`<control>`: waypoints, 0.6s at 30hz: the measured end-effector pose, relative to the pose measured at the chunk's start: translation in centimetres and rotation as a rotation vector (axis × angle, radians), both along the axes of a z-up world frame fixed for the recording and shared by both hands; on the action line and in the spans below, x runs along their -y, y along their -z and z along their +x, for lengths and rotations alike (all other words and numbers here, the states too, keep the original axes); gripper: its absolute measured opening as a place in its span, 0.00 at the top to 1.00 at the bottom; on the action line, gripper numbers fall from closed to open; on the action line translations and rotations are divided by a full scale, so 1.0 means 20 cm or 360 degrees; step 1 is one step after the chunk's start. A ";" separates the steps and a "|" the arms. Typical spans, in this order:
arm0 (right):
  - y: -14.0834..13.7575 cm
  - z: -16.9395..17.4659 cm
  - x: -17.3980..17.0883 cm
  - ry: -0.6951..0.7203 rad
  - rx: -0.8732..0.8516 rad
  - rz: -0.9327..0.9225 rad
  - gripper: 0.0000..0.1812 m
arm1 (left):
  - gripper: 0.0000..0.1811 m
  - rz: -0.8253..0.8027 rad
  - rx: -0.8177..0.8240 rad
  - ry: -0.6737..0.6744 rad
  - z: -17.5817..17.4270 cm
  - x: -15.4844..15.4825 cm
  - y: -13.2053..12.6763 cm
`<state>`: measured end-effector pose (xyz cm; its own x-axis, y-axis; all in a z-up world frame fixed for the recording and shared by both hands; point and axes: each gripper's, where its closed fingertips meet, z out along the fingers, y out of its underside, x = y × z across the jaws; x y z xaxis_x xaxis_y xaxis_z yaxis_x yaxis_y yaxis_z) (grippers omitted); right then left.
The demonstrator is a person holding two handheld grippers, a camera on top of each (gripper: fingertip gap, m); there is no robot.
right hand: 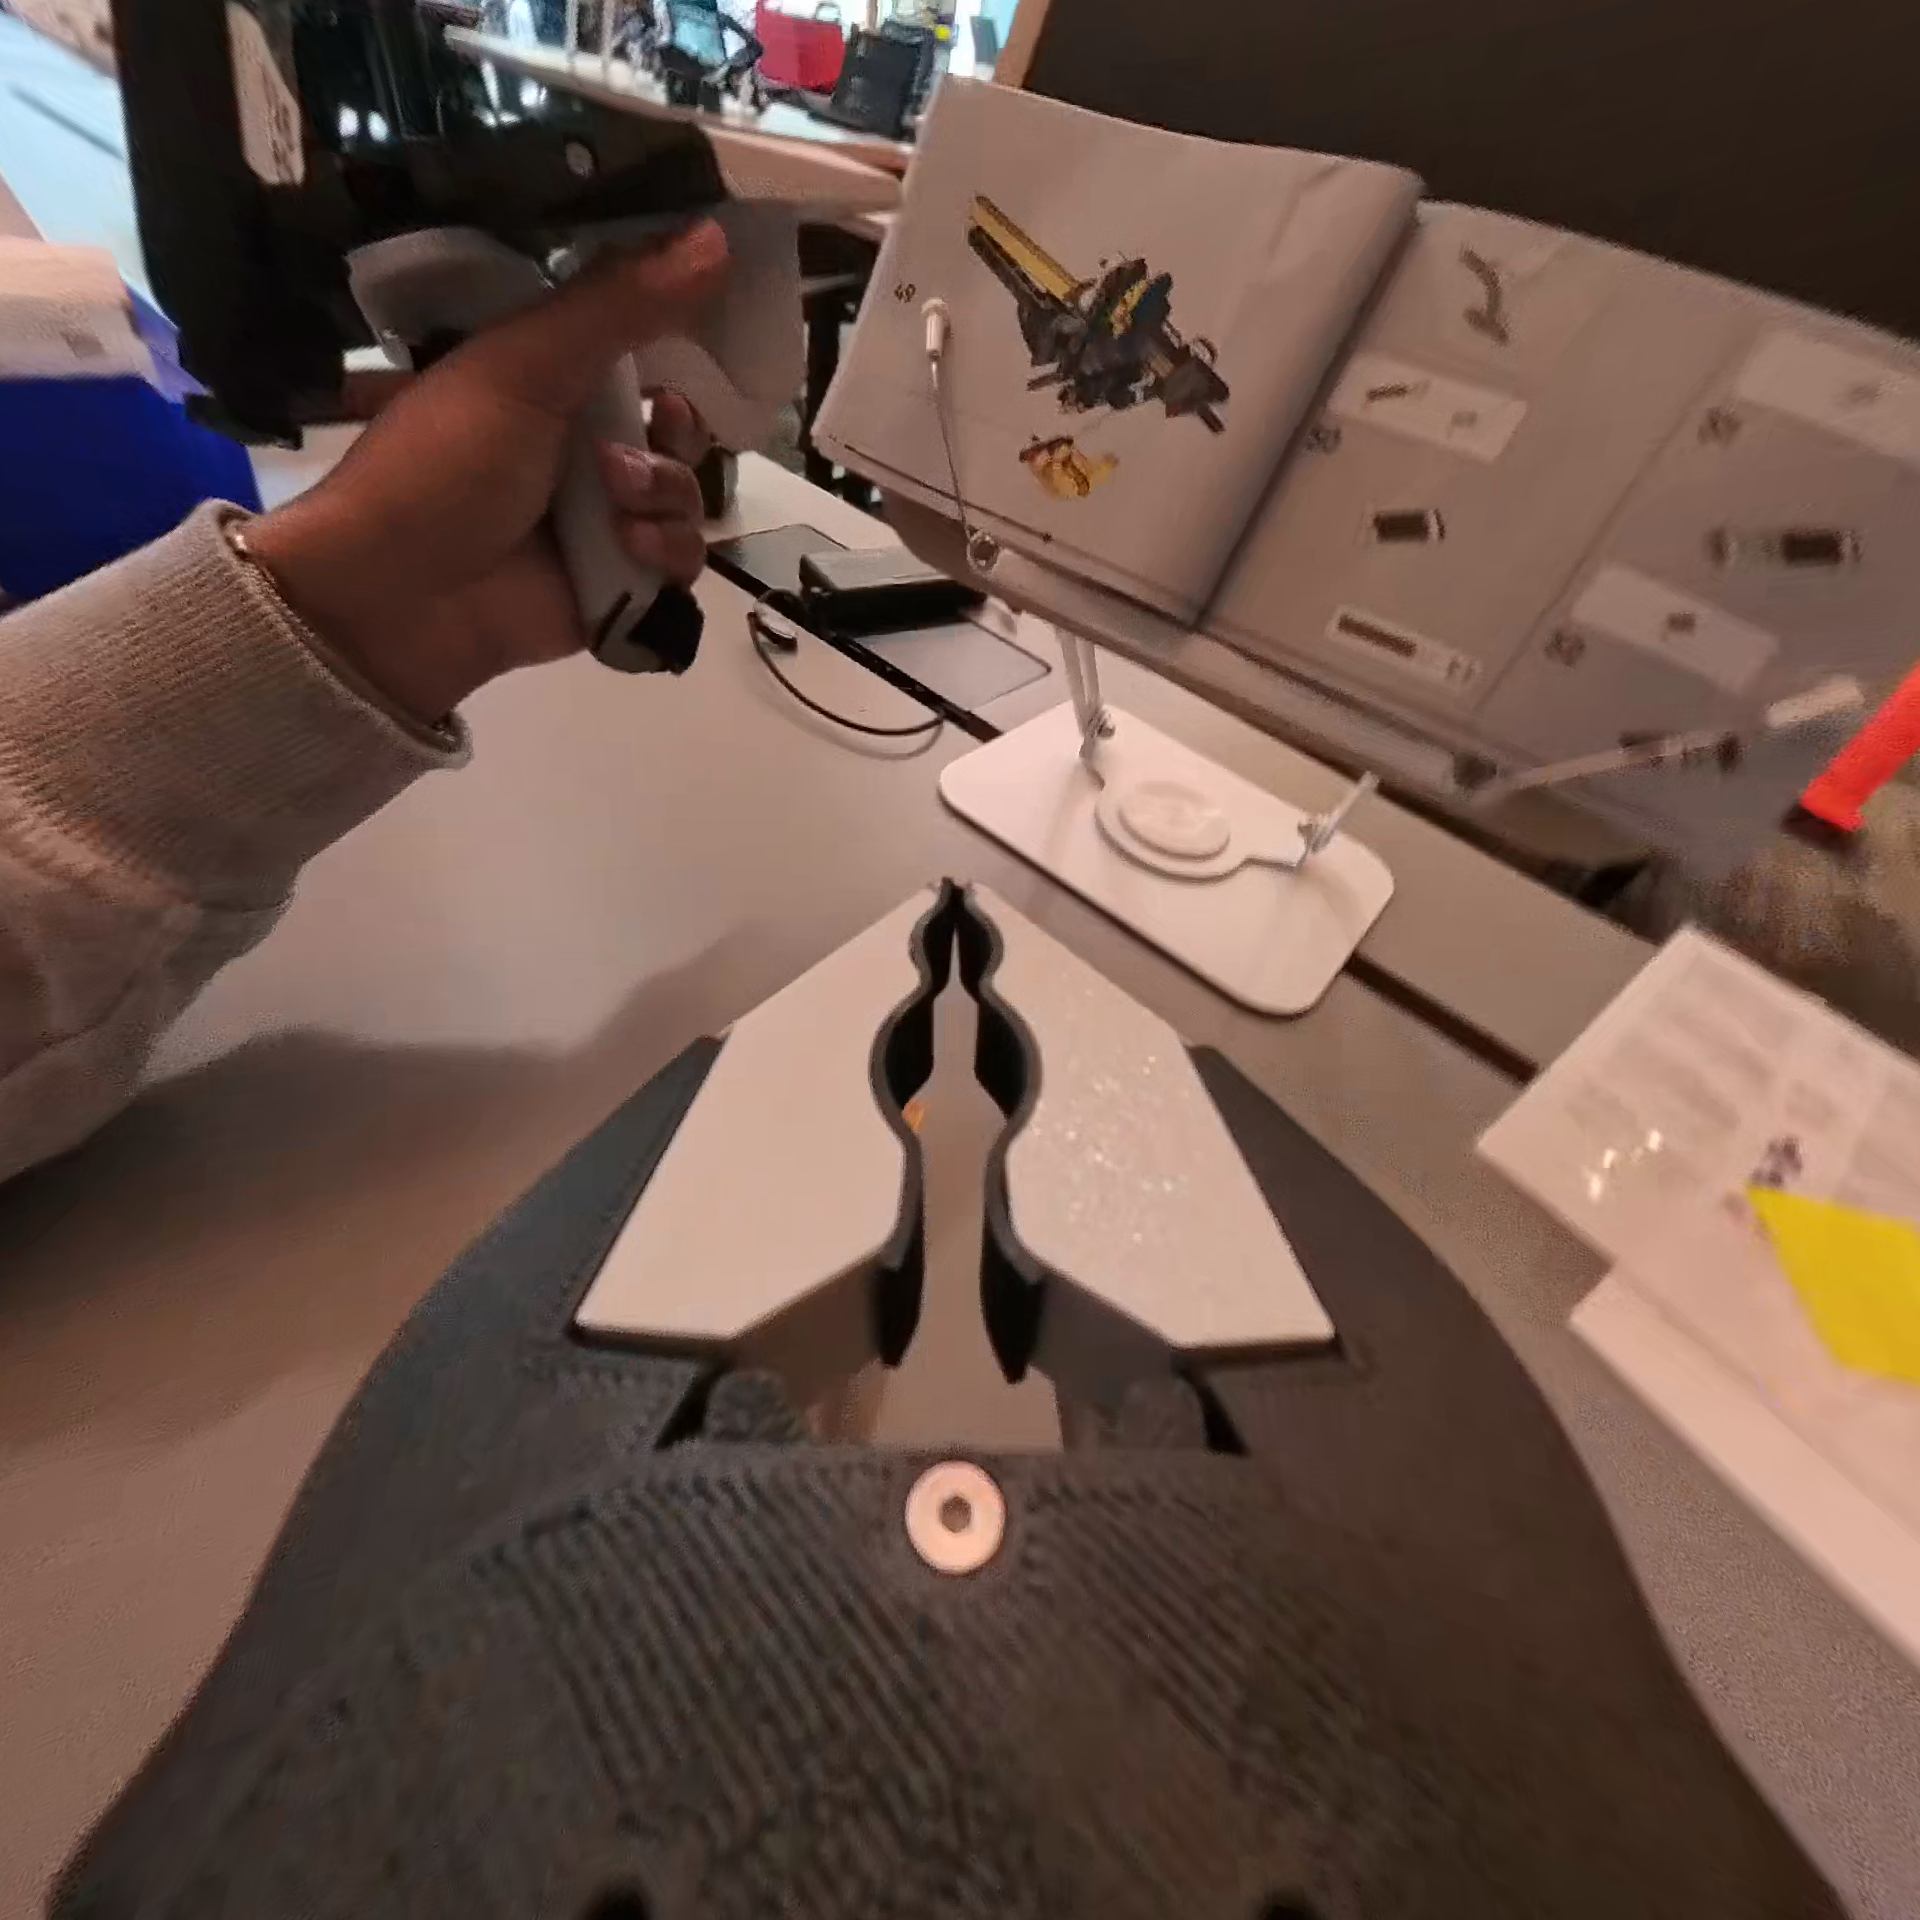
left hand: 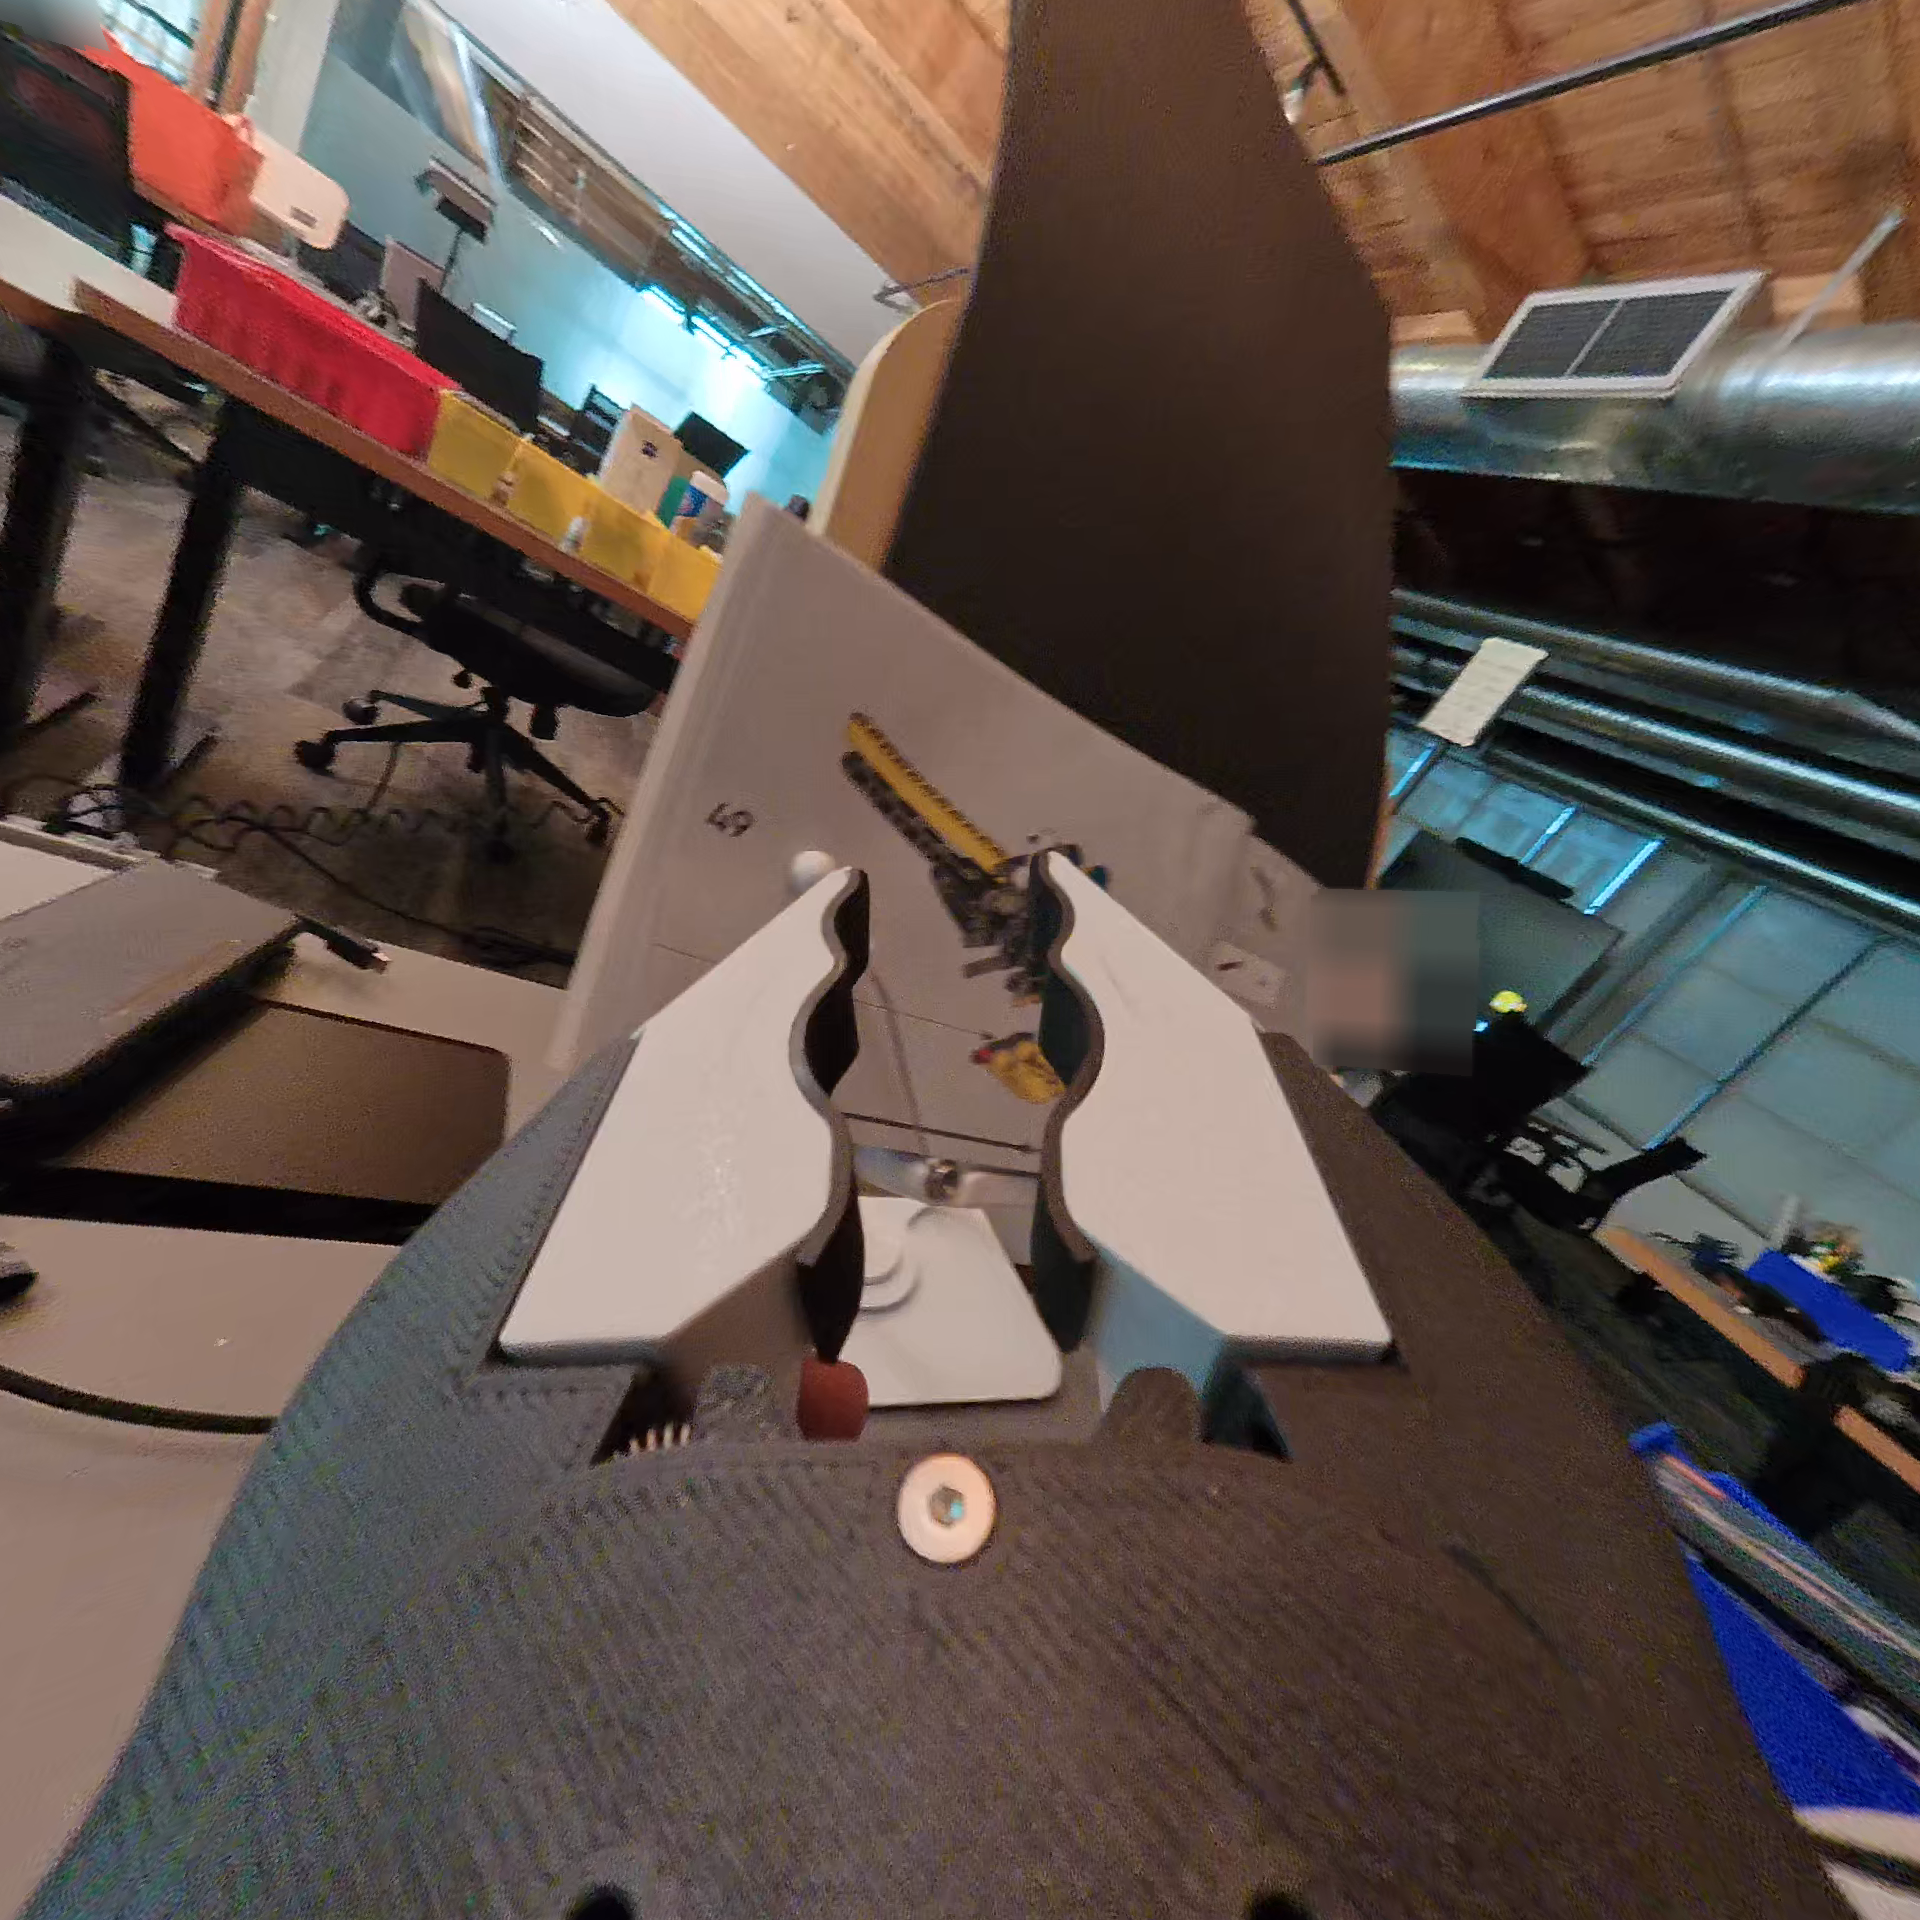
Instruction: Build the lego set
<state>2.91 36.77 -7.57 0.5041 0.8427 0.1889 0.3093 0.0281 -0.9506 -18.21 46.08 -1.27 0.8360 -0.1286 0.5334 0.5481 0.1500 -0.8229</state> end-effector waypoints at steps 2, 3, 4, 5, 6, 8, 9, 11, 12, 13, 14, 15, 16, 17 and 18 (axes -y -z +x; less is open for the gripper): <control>0.01 0.12 0.11 0.0064 -0.0081 -0.0086 1.00 | 0.82 0.0025 -0.0018 0.0056 0.07 0.07 -0.05; 0.02 0.17 0.15 0.0101 -0.0119 -0.0126 1.00 | 0.82 0.0019 -0.0055 0.0072 0.11 0.10 -0.06; 0.03 0.23 0.19 0.0135 -0.0157 -0.0159 1.00 | 0.82 0.0011 -0.0094 0.0091 0.15 0.14 -0.08; 0.03 0.28 0.23 0.0162 -0.0196 -0.0184 1.00 | 0.82 0.0007 -0.0135 0.0124 0.19 0.17 -0.10; 0.03 0.32 0.27 0.0179 -0.0237 -0.0203 0.99 | 0.82 -0.0002 -0.0175 0.0169 0.24 0.22 -0.13; 0.03 0.36 0.35 0.0183 -0.0309 -0.0228 0.98 | 0.82 -0.0035 -0.0260 0.0275 0.34 0.31 -0.15; 0.03 0.37 0.39 0.0169 -0.0339 -0.0233 0.97 | 0.82 -0.0058 -0.0308 0.0330 0.39 0.37 -0.15; 0.02 0.37 0.46 0.0127 -0.0396 -0.0216 0.97 | 0.82 -0.0134 -0.0412 0.0437 0.50 0.51 -0.09; 0.02 0.36 0.49 0.0107 -0.0427 -0.0195 0.97 | 0.83 -0.0190 -0.0457 0.0490 0.55 0.58 -0.04; 0.02 0.35 0.52 0.0087 -0.0463 -0.0184 0.97 | 0.83 -0.0250 -0.0492 0.0546 0.60 0.66 0.02; 0.04 0.32 0.55 0.0050 -0.0497 -0.0201 0.96 | 0.83 -0.0316 -0.0521 0.0598 0.64 0.74 0.10; 0.06 0.29 0.60 -0.0013 -0.0525 -0.0256 0.96 | 0.82 -0.0386 -0.0547 0.0647 0.68 0.83 0.18; 0.09 0.25 0.64 -0.0089 -0.0549 -0.0341 0.95 | 0.81 -0.0447 -0.0563 0.0692 0.71 0.91 0.26; 0.13 0.22 0.68 -0.0151 -0.0572 -0.0430 0.92 | 0.81 -0.0496 -0.0573 0.0727 0.73 1.00 0.34; 0.17 0.19 0.71 -0.0180 -0.0592 -0.0503 0.91 | 0.81 -0.0533 -0.0581 0.0756 0.75 1.08 0.42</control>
